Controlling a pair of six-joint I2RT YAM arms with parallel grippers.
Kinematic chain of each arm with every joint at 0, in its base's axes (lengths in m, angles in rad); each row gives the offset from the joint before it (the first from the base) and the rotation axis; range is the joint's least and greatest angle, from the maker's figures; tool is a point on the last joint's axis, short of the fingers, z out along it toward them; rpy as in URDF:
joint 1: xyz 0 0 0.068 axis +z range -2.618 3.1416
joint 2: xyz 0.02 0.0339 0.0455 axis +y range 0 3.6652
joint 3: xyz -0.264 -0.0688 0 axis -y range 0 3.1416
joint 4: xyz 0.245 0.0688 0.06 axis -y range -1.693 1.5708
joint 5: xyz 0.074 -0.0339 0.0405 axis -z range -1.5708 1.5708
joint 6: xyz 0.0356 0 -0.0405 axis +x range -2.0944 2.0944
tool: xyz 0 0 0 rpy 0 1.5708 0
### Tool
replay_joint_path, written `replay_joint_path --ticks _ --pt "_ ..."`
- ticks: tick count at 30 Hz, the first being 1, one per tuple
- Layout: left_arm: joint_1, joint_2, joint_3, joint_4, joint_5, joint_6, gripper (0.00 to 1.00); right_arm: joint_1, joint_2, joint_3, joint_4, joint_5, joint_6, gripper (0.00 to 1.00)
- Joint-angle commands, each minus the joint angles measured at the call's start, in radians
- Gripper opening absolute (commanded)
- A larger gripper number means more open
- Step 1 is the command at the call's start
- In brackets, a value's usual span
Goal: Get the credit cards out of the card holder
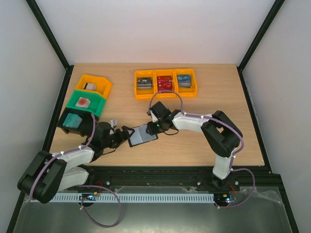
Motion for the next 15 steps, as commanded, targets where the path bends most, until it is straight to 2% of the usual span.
replay_joint_path --ticks 1,9,12,15 --pt "-0.051 0.051 -0.044 0.021 -0.040 -0.038 0.90 0.015 0.018 -0.023 0.047 -0.075 0.032 0.34" --pt "-0.051 0.067 -0.054 0.087 -0.043 -0.038 0.81 0.066 0.065 -0.011 0.129 -0.201 0.043 0.33" --pt "-0.054 0.071 -0.053 0.103 -0.052 -0.038 0.76 0.070 0.071 -0.004 0.163 -0.242 0.052 0.32" --pt "-0.054 0.070 -0.054 0.103 -0.063 -0.039 0.64 0.069 0.066 0.008 0.161 -0.241 0.043 0.30"
